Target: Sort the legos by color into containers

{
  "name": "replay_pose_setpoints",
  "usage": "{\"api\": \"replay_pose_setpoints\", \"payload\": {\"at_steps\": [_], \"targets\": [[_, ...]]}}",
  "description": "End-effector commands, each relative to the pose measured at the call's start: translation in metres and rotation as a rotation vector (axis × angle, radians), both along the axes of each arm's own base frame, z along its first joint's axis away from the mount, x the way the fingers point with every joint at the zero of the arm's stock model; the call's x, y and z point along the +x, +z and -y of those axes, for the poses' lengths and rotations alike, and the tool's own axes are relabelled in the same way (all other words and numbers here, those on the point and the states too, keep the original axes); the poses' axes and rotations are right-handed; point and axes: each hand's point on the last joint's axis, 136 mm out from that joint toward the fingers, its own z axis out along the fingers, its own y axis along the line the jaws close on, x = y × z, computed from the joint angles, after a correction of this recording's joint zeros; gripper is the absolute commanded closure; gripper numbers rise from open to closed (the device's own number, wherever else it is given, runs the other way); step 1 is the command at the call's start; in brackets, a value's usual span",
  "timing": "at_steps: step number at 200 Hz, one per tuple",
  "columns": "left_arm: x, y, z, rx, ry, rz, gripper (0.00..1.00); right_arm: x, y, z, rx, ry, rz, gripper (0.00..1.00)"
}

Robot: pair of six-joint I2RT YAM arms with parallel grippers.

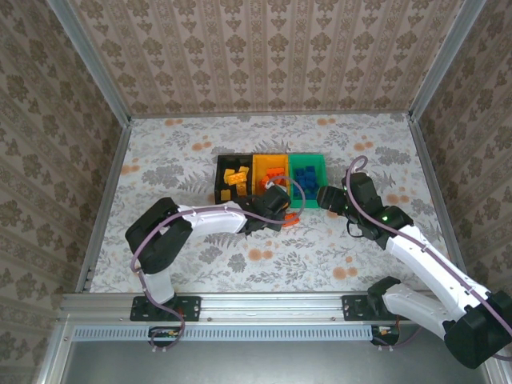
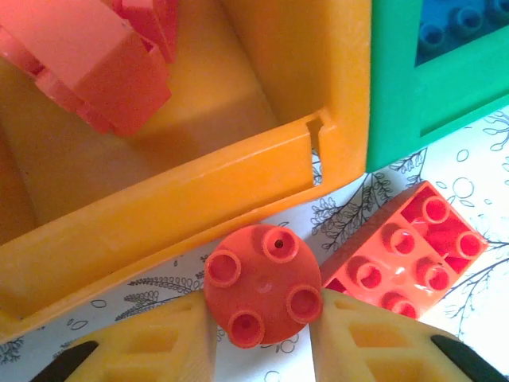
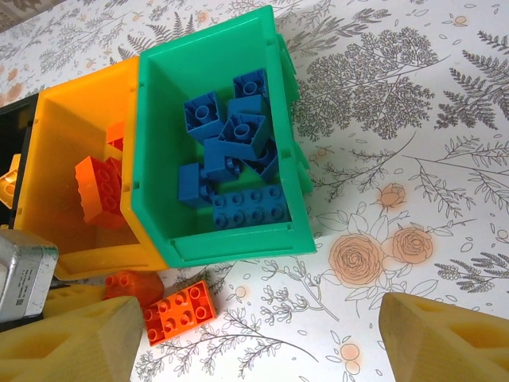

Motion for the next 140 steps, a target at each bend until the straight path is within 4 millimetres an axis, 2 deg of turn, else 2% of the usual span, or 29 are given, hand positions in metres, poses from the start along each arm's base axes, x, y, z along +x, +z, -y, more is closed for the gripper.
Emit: {"api": "replay_pose_setpoints", "payload": {"at_steps": [1,29,50,71,89,112,140], "targets": [[0.002,0.01,0.005,-0.036,0.006,0.003,0.7,-0.001,0.004,0.002,0.003,-0.002,0.009,0.2],[-0.013,0.025,0.001,-0.058,0.002,0.002,0.73,0.0,0.004,0.003,0.002,-0.004,0.009,0.2],[-0.025,0.054,-0.001,-0.1,-0.015,0.031,0.73,0.0,0.005,0.002,0.005,-0.001,0.009,0.2],[-0.023,0.089,-0.006,-0.144,-0.014,0.06,0.72,-0.001,0.004,0.003,0.004,-0.004,0.01,0.2],[-0.008,0.112,-0.01,-0.185,-0.012,0.06,0.71,-0.001,0.003,0.004,0.005,-0.007,0.01,0.2],[0.026,0.134,-0.013,-0.203,0.022,0.09,0.71,-0.001,-0.001,0.005,0.001,-0.014,0.0,0.2],[0.072,0.131,-0.007,-0.205,0.059,0.079,0.72,-0.001,-0.004,0.005,0.001,-0.016,-0.011,0.2]]}}
